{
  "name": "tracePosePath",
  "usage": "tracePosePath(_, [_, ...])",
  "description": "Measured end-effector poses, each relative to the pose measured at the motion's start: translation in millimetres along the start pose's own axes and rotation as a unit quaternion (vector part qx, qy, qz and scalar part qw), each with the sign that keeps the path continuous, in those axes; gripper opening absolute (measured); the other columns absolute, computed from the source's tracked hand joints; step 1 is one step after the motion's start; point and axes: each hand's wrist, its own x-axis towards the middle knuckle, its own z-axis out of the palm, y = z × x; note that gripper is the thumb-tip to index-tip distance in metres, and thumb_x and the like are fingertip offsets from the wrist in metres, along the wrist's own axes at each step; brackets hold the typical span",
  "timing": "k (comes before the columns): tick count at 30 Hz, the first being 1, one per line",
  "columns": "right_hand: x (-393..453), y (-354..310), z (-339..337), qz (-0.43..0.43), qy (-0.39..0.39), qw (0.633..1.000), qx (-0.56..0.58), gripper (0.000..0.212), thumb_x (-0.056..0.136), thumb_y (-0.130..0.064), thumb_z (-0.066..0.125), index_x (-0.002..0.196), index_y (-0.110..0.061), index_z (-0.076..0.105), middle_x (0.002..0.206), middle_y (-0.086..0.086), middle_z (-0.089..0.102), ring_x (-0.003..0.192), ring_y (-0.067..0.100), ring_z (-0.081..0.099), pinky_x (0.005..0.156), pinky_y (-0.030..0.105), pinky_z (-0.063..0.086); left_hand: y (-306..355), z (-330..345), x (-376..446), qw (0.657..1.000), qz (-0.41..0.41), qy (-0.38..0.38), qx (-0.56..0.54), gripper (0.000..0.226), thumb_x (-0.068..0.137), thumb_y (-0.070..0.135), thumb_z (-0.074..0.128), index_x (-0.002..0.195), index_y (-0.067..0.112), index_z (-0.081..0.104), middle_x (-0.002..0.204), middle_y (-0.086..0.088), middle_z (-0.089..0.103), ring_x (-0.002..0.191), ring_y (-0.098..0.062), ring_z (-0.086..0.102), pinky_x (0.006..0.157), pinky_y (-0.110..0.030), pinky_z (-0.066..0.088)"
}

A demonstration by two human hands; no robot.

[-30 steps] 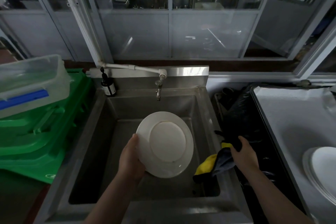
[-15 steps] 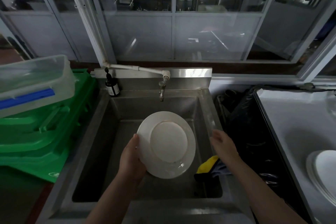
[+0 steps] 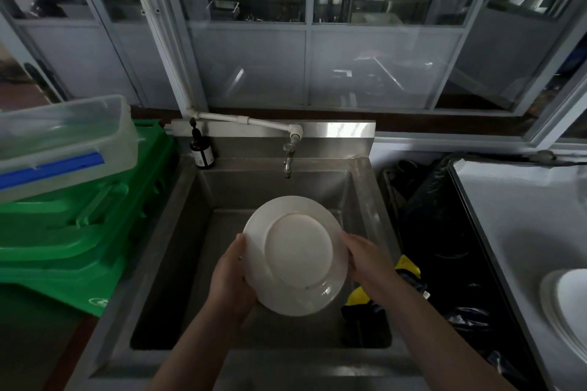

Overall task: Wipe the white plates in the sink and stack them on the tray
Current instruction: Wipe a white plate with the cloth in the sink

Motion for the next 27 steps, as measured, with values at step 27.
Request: tracePosePath(27, [-22.1, -16.4, 20.9, -0.021, 0.014, 0.960, 0.280, 0.043, 0.107, -0.039, 0.029, 0.098, -0.009, 0.059, 0.092, 0.010, 0.068, 0.092, 0.021, 0.062, 0.092, 0.039, 0.046, -6.3, -7.1, 11.3, 0.985, 0.112, 0.031, 0.124, 0.063, 0.101, 0.064, 0.023, 0.139, 0.028, 0.057, 0.137, 0.001, 0.062, 0.125, -0.023, 0.057, 0.116, -0.051, 0.035])
